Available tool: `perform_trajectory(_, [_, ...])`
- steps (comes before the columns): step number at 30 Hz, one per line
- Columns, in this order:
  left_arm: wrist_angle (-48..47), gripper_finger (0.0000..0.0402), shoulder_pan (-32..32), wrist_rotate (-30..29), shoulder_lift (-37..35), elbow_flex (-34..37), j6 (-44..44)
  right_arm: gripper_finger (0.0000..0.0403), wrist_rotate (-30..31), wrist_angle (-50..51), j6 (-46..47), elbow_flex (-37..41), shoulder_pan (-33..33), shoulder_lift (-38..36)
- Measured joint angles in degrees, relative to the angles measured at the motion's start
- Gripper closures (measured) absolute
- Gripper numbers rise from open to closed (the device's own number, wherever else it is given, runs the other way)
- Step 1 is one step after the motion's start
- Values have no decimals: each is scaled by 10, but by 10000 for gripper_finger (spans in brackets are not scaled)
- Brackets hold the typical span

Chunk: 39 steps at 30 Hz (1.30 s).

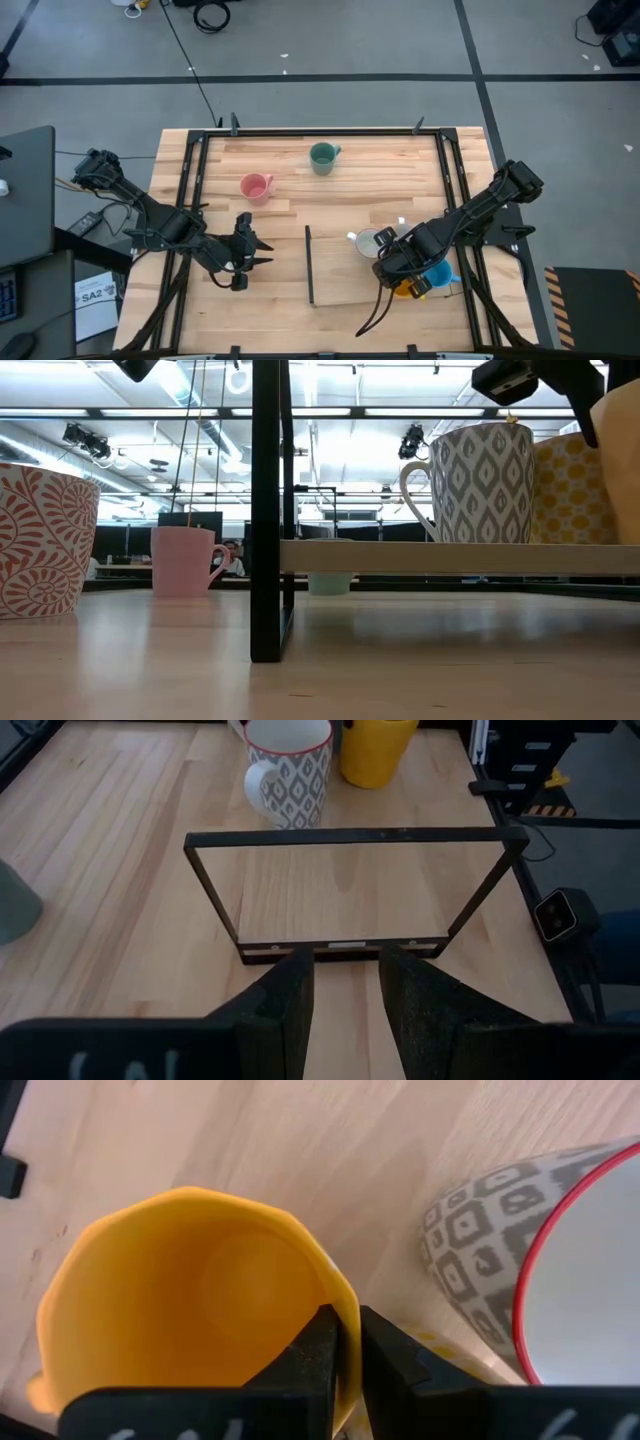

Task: Place coffee mugs
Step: Put the yellow mug on the shelf

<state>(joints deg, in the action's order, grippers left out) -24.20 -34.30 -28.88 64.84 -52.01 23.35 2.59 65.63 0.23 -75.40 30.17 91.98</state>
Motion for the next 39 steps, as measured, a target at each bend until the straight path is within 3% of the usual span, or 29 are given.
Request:
perform_trajectory(34, [0, 278, 0, 0, 0, 0, -1, 358, 23, 11, -4, 1, 0, 2])
perform_trajectory(39, [0, 278, 0, 0, 0, 0, -1, 339, 26, 13, -5, 2, 0, 3])
